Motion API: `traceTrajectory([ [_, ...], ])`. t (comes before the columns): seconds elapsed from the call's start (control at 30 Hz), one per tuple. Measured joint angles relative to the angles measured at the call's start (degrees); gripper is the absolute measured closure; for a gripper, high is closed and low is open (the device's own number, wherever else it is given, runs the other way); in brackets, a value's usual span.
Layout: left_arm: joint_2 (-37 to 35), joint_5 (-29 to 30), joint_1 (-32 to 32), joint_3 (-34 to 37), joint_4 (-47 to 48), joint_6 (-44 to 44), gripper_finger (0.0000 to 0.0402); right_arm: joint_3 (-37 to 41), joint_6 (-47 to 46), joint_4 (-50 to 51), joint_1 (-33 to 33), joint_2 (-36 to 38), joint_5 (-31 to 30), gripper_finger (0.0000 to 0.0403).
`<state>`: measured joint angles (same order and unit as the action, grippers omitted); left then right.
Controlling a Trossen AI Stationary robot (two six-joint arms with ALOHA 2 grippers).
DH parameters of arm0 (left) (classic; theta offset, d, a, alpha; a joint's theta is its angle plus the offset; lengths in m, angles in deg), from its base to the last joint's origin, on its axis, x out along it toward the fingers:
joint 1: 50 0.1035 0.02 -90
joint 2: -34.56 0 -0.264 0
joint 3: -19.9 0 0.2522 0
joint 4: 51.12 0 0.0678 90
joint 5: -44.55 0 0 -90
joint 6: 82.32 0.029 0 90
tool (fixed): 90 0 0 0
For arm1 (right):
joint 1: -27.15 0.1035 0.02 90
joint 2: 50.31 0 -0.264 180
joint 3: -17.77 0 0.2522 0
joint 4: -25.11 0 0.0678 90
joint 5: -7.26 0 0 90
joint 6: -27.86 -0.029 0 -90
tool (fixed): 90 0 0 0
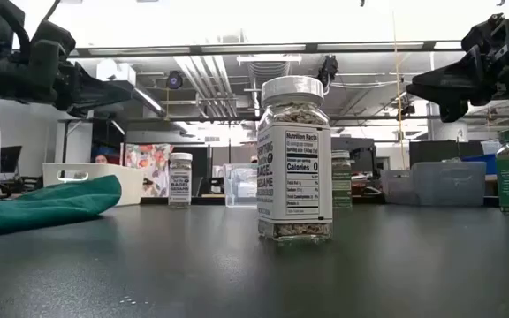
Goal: Sort spices by type
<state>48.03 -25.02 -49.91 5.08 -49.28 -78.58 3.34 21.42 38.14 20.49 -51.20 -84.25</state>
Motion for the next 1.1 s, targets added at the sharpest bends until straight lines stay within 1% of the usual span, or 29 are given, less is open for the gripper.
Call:
traceTrajectory([
  [0.63, 0.0, 0.0, 0.0, 0.0, 0.0, 0.0, 0.0400, 0.0, 0.0, 0.0, 0.0, 0.0, 0.0, 0.0339],
  [0.8, 0.0, 0.0, 0.0, 0.0, 0.0, 0.0, 0.0400, 0.0, 0.0, 0.0, 0.0, 0.0, 0.0, 0.0337],
  [1.1, 0.0, 0.0, 0.0, 0.0, 0.0, 0.0, 0.0400, 0.0, 0.0, 0.0, 0.0, 0.0, 0.0, 0.0317],
])
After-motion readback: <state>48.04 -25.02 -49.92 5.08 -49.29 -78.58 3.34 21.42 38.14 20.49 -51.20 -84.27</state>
